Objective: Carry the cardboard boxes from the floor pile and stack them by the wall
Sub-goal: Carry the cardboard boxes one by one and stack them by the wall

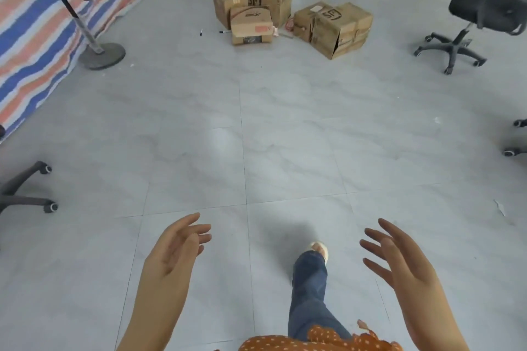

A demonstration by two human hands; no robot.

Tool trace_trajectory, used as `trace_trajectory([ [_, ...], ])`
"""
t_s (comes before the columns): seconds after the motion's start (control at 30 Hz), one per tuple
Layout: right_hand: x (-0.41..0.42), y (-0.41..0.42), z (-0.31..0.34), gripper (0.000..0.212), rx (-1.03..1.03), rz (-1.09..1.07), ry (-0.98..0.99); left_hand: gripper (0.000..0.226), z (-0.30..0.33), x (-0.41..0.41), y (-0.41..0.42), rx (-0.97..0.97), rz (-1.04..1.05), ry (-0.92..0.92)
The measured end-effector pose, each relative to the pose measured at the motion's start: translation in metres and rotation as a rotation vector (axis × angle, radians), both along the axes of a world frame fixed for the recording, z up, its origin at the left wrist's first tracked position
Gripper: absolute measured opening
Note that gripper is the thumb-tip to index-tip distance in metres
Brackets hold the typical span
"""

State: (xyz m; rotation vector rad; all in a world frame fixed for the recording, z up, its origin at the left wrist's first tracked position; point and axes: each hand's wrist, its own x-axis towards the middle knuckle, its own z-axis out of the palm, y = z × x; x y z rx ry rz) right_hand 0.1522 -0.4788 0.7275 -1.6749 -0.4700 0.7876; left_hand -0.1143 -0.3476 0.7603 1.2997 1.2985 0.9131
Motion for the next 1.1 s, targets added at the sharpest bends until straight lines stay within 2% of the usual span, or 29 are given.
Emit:
trace_trajectory([
  [0.17,0.097,0.091,0.0,0.023,0.013,0.004,-0.01,0.027,-0.004,0.099,0.089,0.01,0.007,-0.04],
  [0.43,0.248,0.228,0.024,0.026,0.019,0.01,-0.052,0.025,0.007,0.264,0.217,0.018,-0.093,-0.076],
  [0.6,0.297,0.306,0.013,0.026,-0.001,0.007,-0.005,0.028,-0.004,0.317,0.301,-0.016,-0.113,-0.027],
  [0.8,0.353,0.432,-0.008,0.027,-0.02,-0.057,0.007,0.026,-0.016,0.381,0.446,-0.034,-0.104,-0.015],
  [1.1,0.436,0.64,0.014,0.027,-0.004,-0.089,-0.013,0.023,0.016,0.481,0.678,0.009,-0.184,-0.012],
])
